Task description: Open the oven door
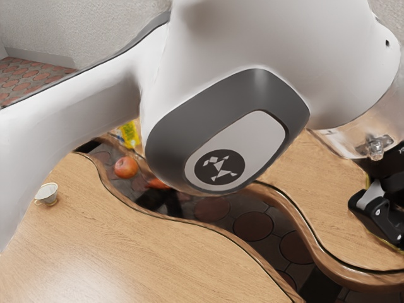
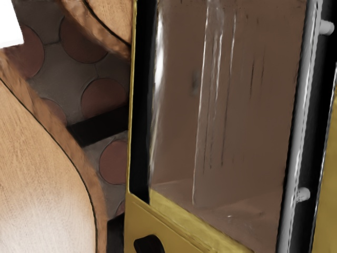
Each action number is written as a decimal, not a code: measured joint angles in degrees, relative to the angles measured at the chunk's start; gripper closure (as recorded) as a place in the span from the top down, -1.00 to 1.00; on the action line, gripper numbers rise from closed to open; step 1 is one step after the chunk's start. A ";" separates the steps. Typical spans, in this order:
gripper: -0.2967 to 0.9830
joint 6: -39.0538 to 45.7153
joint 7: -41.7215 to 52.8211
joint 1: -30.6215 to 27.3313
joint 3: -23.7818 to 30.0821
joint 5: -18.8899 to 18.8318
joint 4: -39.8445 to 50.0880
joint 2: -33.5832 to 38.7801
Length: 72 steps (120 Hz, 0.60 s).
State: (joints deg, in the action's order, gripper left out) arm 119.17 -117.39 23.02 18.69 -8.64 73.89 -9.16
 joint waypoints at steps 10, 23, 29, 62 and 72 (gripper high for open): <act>0.53 1.49 -0.71 -0.35 -0.13 -0.16 -2.44 -3.40; 0.53 3.25 -1.24 1.39 -0.76 -0.71 -3.07 -5.14; 0.53 4.03 -1.18 1.41 -0.91 -1.06 -3.15 -6.25; 0.53 6.74 -0.91 1.29 -1.02 -2.69 -3.20 -8.31; 0.53 7.28 -0.85 1.05 -1.02 -3.04 -3.20 -8.52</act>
State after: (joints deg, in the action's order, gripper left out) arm 126.45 -118.24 24.07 17.66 -11.68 70.69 -17.68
